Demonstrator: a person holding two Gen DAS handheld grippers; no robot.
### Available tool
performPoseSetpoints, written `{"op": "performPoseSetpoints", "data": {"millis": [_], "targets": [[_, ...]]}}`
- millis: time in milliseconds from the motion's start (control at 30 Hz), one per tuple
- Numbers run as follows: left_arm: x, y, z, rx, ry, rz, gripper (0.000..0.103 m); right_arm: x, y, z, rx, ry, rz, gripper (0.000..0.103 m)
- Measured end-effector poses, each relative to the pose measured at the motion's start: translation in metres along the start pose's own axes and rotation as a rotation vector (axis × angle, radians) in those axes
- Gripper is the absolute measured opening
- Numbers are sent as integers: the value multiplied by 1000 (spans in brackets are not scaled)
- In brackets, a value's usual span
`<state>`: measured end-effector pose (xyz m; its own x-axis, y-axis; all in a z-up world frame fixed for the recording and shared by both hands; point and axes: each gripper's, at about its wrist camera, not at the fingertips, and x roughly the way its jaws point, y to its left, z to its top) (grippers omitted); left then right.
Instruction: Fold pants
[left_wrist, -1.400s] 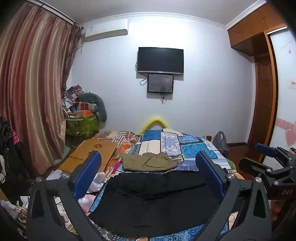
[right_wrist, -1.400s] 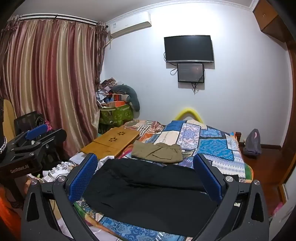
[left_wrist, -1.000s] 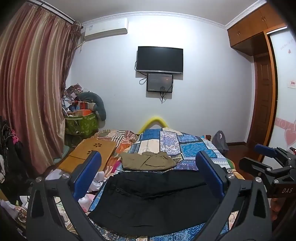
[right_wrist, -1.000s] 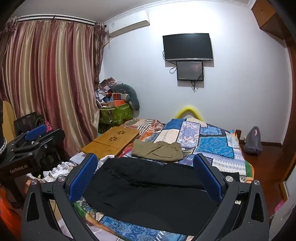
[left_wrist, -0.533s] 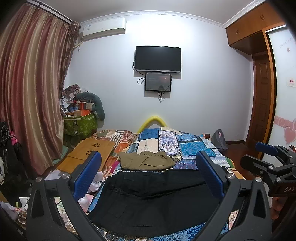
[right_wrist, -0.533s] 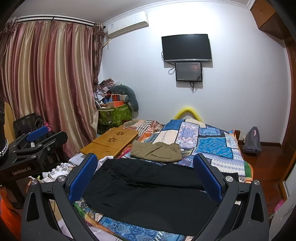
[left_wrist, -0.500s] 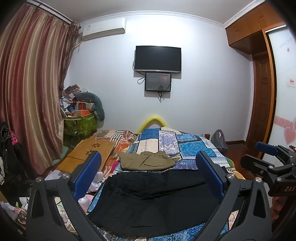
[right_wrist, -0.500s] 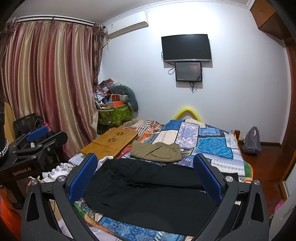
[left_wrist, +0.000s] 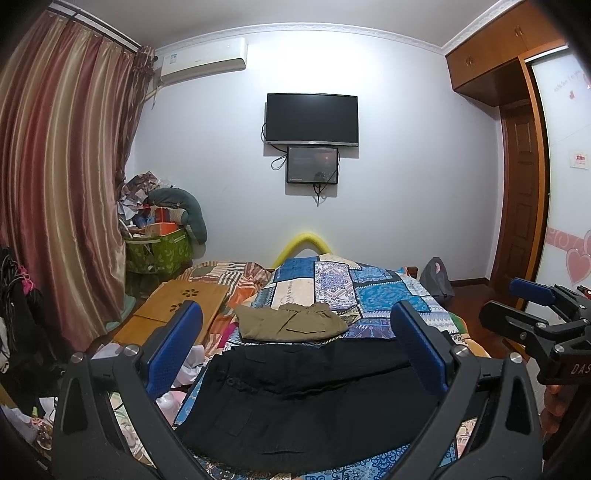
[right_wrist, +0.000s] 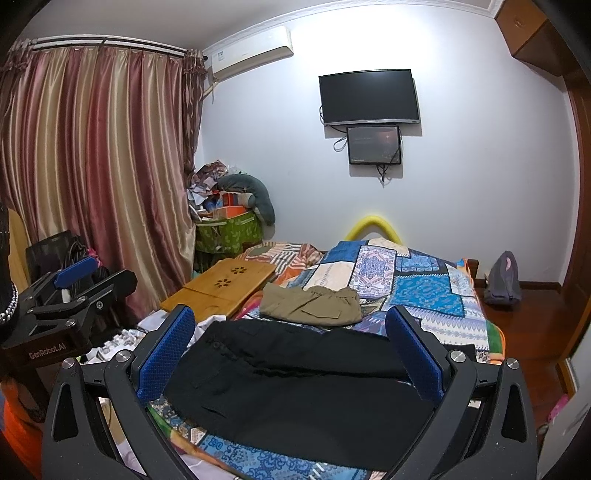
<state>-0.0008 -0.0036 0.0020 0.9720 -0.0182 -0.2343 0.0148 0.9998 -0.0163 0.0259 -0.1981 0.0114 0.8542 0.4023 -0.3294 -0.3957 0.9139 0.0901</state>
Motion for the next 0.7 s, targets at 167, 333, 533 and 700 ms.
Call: {"op": "performPoseSetpoints", "data": {"millis": [167,333,533,700], "targets": [[-1,-3,2,2,-8,5,103,0,1,-1,0,-1,1,103],[-3,-5,2,7,-6,3,103,-2,1,-1,1,-3,2,103],[-3,-3,2,-3,-4,-1,103,-2,2,-1,-1,-4,4,103],[-4,-3,5,-3,-4,0,103,-2,4,0,-1,-5,7,103]]}}
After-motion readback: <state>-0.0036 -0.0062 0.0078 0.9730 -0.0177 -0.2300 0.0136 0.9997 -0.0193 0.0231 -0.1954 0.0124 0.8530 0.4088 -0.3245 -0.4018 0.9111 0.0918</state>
